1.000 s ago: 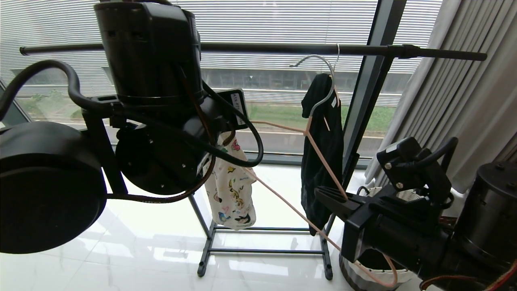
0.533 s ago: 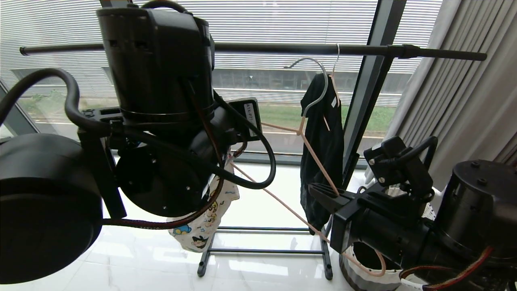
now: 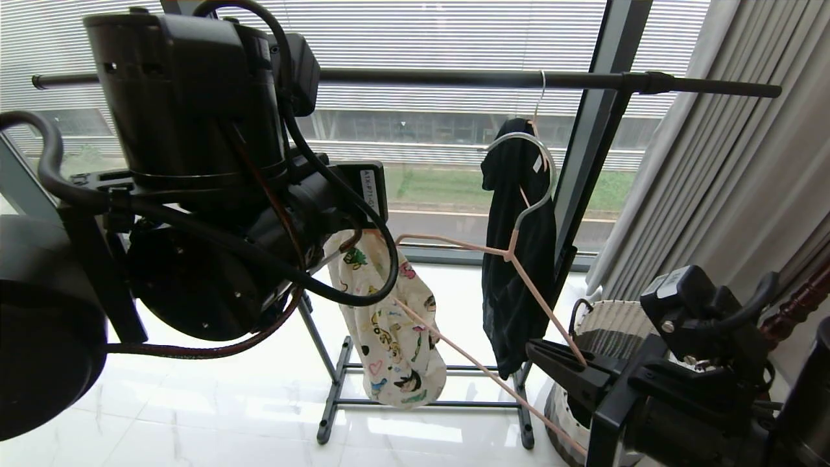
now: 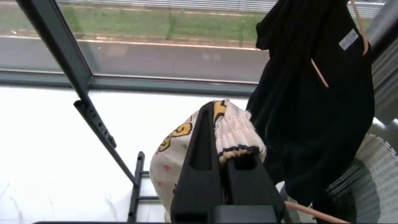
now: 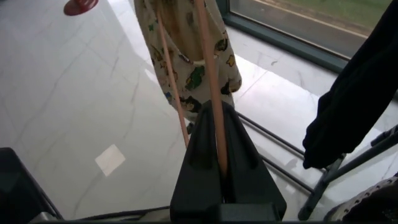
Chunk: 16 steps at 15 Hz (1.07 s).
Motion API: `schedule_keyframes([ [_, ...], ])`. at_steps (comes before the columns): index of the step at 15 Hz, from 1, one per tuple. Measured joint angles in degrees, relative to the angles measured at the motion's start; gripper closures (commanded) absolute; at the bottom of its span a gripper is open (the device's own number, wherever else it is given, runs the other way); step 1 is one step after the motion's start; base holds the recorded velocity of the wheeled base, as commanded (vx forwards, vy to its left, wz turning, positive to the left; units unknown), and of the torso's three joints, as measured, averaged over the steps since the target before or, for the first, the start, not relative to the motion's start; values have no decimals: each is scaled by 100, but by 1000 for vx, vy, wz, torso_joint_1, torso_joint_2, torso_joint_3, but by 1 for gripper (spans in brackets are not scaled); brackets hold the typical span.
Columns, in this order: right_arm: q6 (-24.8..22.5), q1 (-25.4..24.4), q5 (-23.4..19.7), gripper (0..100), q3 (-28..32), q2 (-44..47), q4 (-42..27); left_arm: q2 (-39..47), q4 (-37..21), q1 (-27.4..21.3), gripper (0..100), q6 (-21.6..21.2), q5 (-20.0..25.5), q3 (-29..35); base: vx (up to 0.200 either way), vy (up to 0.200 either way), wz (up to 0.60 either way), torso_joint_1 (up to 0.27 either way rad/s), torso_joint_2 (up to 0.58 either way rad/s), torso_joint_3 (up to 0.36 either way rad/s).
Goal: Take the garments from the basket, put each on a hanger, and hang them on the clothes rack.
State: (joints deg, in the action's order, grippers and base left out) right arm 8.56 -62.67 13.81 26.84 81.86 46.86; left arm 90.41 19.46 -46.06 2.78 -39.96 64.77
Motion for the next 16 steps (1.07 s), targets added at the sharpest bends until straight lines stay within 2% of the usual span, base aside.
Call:
schedule_keyframes([
  [5,-5,-83,-33,100,113,-151,-9,-5,2,-267,100,-7,6,-9,0,0,0,0,0,0],
  [11,195,-105,-55,100,176,157,5,-17,0,-713,100,-2,6,157,0,0,0,0,0,0],
  [16,360,-17,-54,100,575,521,11,-28,0,-970,100,-7,-5,306,0,0,0,0,0,0],
])
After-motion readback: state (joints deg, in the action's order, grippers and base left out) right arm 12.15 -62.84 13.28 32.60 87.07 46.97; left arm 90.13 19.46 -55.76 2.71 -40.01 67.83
